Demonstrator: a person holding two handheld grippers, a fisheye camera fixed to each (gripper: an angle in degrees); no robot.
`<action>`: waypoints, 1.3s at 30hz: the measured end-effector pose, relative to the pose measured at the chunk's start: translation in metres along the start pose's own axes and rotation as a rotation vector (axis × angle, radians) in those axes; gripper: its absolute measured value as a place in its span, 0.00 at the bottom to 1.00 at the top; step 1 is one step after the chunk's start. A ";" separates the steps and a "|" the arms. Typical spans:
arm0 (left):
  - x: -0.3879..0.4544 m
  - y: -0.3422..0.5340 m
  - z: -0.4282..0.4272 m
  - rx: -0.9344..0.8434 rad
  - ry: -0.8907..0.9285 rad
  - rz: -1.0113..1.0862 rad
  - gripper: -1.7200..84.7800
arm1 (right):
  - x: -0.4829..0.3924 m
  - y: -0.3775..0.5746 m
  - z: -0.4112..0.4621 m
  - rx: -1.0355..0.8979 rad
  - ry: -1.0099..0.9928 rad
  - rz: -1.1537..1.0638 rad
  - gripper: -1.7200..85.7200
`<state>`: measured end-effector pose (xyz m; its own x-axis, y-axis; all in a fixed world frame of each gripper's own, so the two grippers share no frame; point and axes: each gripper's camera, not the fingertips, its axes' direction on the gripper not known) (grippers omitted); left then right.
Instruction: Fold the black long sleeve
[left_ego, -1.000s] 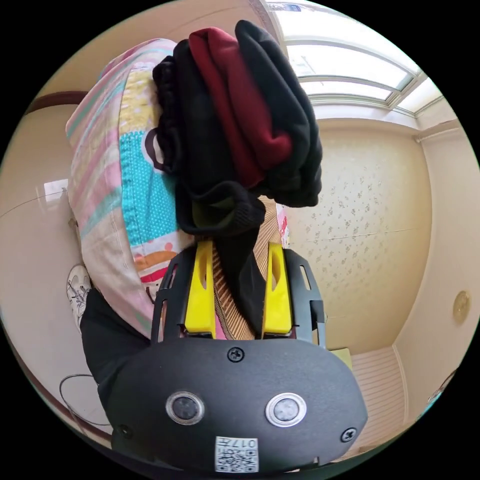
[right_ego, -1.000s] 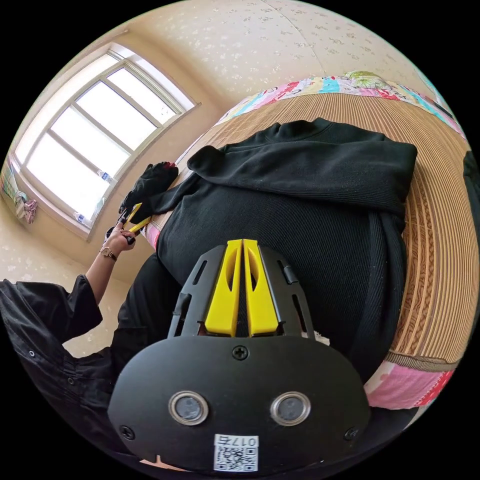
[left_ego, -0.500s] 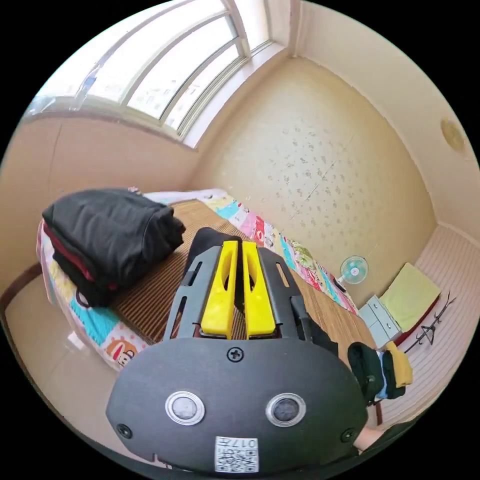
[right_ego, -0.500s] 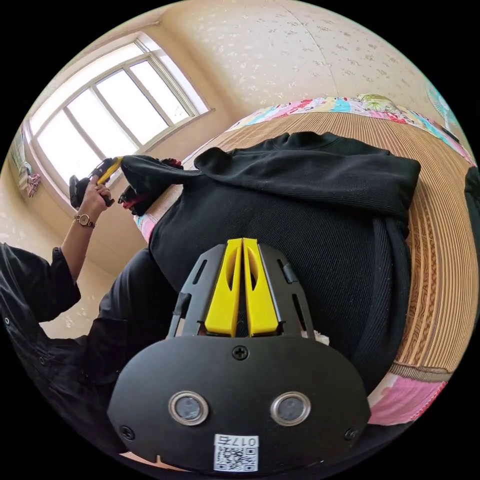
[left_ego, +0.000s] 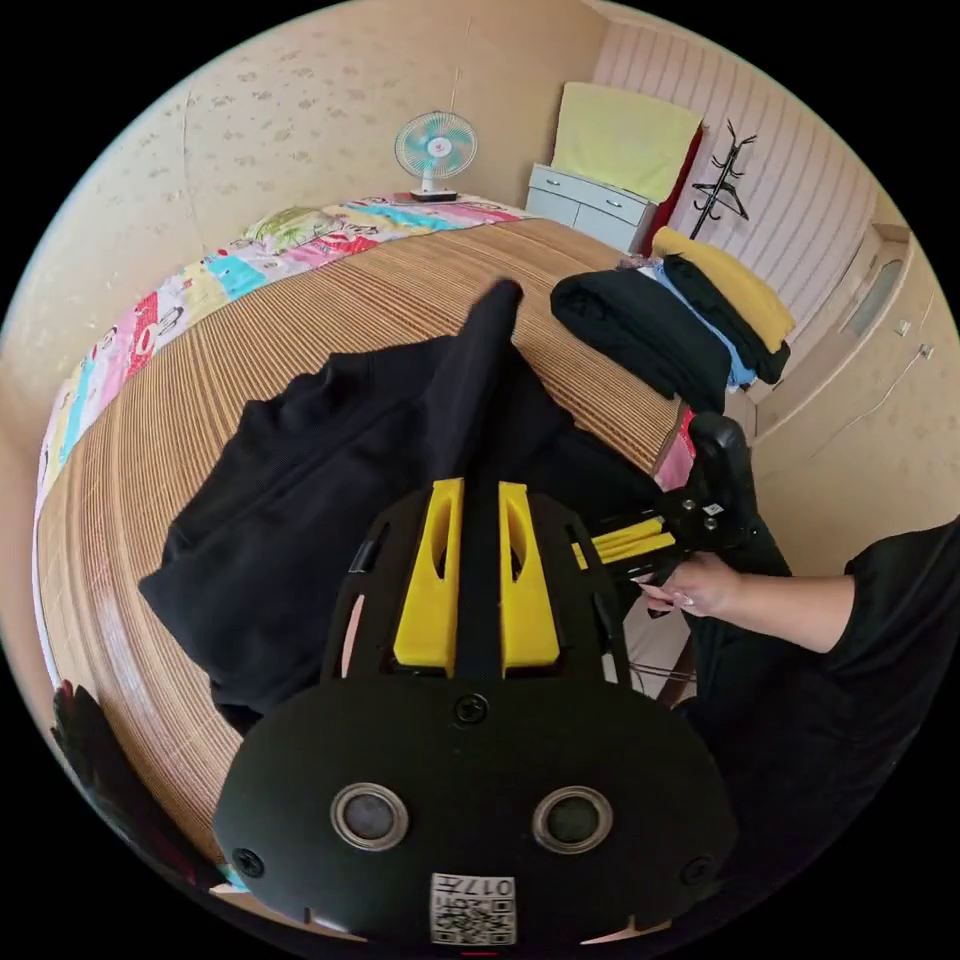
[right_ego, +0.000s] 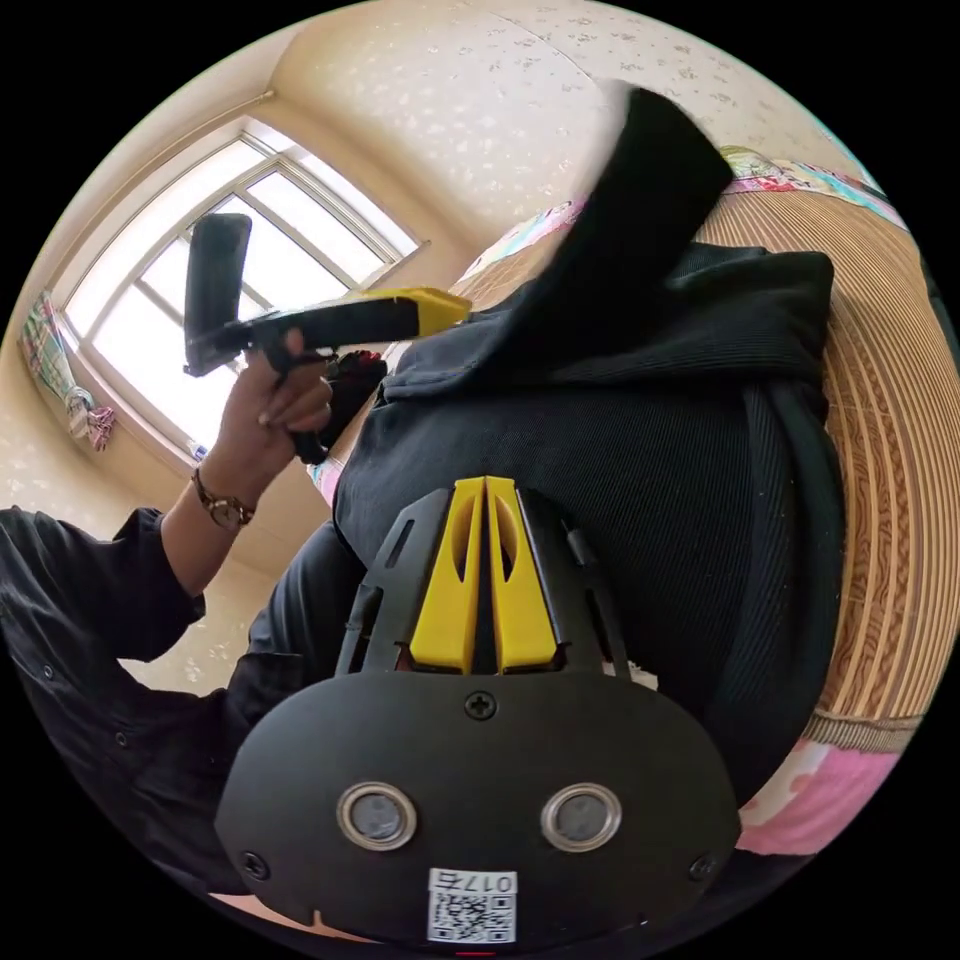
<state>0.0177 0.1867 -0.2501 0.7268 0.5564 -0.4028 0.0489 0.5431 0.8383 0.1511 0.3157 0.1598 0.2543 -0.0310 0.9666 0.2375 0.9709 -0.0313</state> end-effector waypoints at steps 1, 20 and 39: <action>-0.006 0.016 0.002 0.029 0.043 -0.084 0.09 | -0.002 0.000 -0.002 -0.020 0.007 0.008 0.03; -0.084 0.055 0.023 -0.086 -0.279 -0.479 0.07 | -0.020 -0.075 0.051 -0.171 0.674 0.092 0.02; -0.118 0.136 -0.063 0.484 -0.213 -0.556 0.03 | 0.015 -0.236 0.095 -0.053 0.707 0.165 0.02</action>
<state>-0.1043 0.2349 -0.1120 0.6212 0.1221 -0.7741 0.7050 0.3443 0.6200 0.0099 0.1090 0.2053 0.8315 -0.0486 0.5534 0.1843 0.9639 -0.1923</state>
